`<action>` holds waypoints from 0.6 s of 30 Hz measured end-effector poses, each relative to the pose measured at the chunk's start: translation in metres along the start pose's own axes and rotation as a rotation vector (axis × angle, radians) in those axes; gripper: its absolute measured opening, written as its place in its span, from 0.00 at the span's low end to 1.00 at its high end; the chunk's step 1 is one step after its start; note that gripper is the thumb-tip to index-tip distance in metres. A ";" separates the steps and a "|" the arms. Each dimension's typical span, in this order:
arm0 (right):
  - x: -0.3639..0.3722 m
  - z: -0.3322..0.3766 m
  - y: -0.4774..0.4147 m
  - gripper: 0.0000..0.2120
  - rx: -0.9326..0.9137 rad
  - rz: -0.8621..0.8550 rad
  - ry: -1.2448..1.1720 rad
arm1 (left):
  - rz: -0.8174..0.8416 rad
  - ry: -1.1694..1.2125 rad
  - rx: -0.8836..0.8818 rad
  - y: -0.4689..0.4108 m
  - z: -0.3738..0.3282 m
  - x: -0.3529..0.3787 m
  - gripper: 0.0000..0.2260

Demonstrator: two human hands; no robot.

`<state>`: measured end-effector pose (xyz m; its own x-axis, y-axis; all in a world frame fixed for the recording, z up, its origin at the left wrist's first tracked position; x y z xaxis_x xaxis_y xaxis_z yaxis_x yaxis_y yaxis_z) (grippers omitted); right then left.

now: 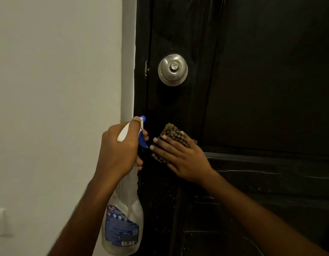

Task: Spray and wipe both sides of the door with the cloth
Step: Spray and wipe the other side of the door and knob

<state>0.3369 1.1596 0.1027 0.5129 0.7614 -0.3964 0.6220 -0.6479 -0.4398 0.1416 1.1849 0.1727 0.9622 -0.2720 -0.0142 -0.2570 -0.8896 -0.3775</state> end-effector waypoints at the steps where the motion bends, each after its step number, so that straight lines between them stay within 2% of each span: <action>1: -0.008 -0.016 0.001 0.30 0.065 -0.029 0.007 | 0.027 0.006 -0.018 -0.001 0.002 0.003 0.19; 5: -0.044 -0.090 -0.021 0.29 0.510 -0.198 0.047 | 0.086 0.029 -0.047 -0.007 0.011 0.014 0.20; 7: -0.046 -0.092 -0.032 0.30 0.587 -0.243 0.028 | 0.093 0.053 -0.044 -0.009 0.013 0.017 0.20; 11: -0.017 -0.037 -0.004 0.29 0.341 -0.143 -0.045 | 0.115 0.054 -0.017 -0.012 0.015 0.029 0.22; 13: -0.009 -0.022 0.032 0.29 0.279 -0.094 -0.037 | 0.106 0.037 -0.021 -0.010 0.016 0.040 0.21; 18: -0.008 -0.042 0.101 0.27 0.197 -0.035 0.021 | 0.103 0.003 -0.044 0.001 0.017 0.080 0.21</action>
<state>0.4212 1.0890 0.0952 0.5062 0.7825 -0.3624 0.5128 -0.6110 -0.6031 0.2198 1.1686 0.1559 0.9303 -0.3636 -0.0483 -0.3582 -0.8723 -0.3328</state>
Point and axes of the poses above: each hand's wrist, its own y-axis away from the middle knuckle, its own x-axis out of the palm, z = x × y, the point moved 7 cm from there along -y, towards the middle knuckle, and after that the axes turned 11 degrees about -x, right-handed, at the moved point
